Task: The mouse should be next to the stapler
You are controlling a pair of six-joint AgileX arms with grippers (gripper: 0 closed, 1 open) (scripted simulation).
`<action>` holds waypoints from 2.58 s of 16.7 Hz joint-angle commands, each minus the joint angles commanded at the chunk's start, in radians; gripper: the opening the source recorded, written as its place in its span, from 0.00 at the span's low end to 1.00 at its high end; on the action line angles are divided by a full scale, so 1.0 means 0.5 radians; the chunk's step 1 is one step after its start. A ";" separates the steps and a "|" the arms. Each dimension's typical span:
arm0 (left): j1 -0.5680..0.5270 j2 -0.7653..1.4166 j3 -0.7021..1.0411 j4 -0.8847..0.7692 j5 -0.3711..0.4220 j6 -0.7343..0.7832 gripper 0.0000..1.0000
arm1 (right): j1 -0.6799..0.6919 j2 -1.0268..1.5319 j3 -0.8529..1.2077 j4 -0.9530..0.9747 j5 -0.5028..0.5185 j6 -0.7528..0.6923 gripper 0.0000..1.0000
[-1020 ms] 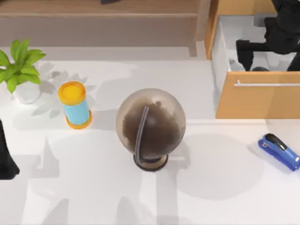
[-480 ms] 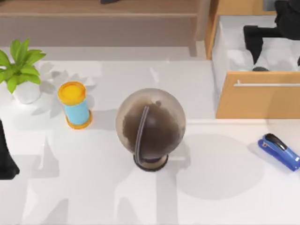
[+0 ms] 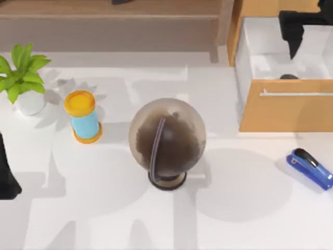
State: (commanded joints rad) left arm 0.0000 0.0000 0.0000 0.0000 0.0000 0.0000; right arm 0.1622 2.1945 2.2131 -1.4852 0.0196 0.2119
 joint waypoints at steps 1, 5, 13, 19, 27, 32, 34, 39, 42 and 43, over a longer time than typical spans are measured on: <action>0.000 0.000 0.000 0.000 0.000 0.000 1.00 | -0.007 0.017 -0.013 0.031 -0.001 -0.006 1.00; 0.000 0.000 0.000 0.000 0.000 0.000 1.00 | -0.032 0.161 -0.123 0.275 -0.002 -0.034 1.00; 0.000 0.000 0.000 0.000 0.000 0.000 1.00 | -0.055 0.515 -0.266 0.776 0.003 -0.051 1.00; 0.000 0.000 0.000 0.000 0.000 0.000 1.00 | -0.055 0.520 -0.266 0.780 0.003 -0.051 0.92; 0.000 0.000 0.000 0.000 0.000 0.000 1.00 | -0.055 0.520 -0.266 0.780 0.003 -0.051 0.32; 0.000 0.000 0.000 0.000 0.000 0.000 1.00 | -0.055 0.520 -0.266 0.780 0.003 -0.051 0.00; 0.000 0.000 0.000 0.000 0.000 0.000 1.00 | -0.055 0.520 -0.266 0.780 0.003 -0.051 0.00; 0.000 0.000 0.000 0.000 0.000 0.000 1.00 | -0.055 0.520 -0.266 0.780 0.003 -0.051 0.00; 0.000 0.000 0.000 0.000 0.000 0.000 1.00 | -0.047 0.501 -0.260 0.772 0.003 -0.052 0.00; 0.000 0.000 0.000 0.000 0.000 0.000 1.00 | -0.046 0.471 -0.257 0.757 0.006 -0.060 0.00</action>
State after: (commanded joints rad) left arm 0.0000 0.0000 0.0000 0.0000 0.0000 0.0000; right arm 0.1391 2.4300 2.0847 -1.1069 0.0226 0.1820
